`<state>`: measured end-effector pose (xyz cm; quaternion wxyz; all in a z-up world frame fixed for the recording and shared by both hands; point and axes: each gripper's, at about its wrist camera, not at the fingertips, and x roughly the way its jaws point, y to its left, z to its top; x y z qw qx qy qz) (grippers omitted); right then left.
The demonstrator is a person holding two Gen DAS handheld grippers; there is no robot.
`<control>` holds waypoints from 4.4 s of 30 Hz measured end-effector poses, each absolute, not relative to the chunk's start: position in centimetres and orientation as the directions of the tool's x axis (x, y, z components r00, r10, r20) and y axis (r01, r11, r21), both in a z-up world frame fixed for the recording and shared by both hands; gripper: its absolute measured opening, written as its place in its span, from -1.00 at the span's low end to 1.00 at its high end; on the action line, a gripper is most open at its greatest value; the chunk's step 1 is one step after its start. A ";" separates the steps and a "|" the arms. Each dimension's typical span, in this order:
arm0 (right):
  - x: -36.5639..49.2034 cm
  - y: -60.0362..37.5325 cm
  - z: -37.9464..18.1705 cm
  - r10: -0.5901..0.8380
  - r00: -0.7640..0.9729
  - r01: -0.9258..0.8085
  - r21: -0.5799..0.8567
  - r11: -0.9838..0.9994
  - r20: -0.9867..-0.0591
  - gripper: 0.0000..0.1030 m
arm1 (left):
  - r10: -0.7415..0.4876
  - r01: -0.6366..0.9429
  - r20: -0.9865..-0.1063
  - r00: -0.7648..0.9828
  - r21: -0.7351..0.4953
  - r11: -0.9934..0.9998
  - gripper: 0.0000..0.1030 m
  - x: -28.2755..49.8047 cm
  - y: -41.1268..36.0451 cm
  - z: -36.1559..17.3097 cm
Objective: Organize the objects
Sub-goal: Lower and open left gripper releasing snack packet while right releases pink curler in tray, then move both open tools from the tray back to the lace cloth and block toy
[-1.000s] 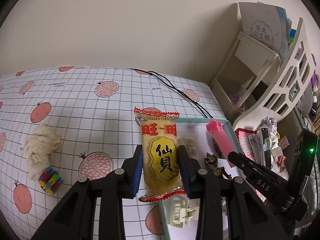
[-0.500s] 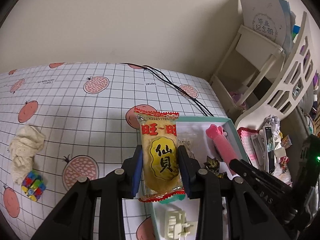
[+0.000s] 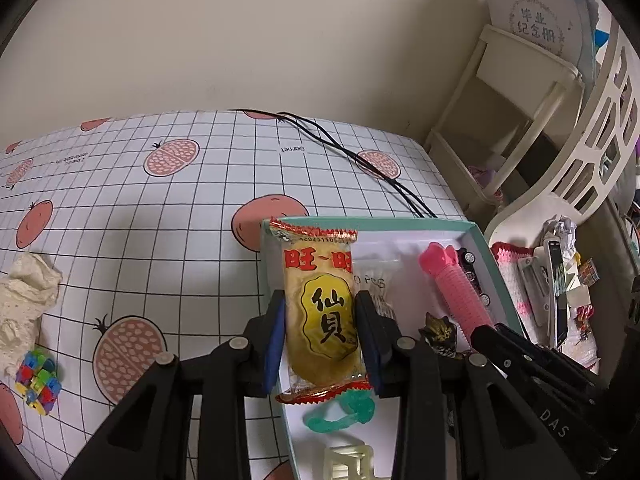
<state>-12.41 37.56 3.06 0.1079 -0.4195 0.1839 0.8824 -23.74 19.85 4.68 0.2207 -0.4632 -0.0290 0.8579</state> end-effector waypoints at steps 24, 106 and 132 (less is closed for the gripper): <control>-12.4 37.8 2.9 0.048 -0.620 -0.343 0.216 -0.914 -0.783 -0.38 | 0.449 -0.368 -0.785 -0.427 -0.303 -0.879 0.06 -23.5 19.7 5.2; -15.7 23.5 7.9 -0.072 -0.742 -0.099 0.215 -0.972 -0.667 1.00 | 0.214 -0.033 -0.773 -0.598 -0.243 -0.969 1.00 -25.0 -1.0 8.7; -20.0 8.8 0.7 -0.199 -0.578 0.149 0.138 -0.979 -0.791 1.00 | 0.171 -0.006 -0.860 -0.481 -0.192 -0.981 0.85 -26.8 -5.4 2.9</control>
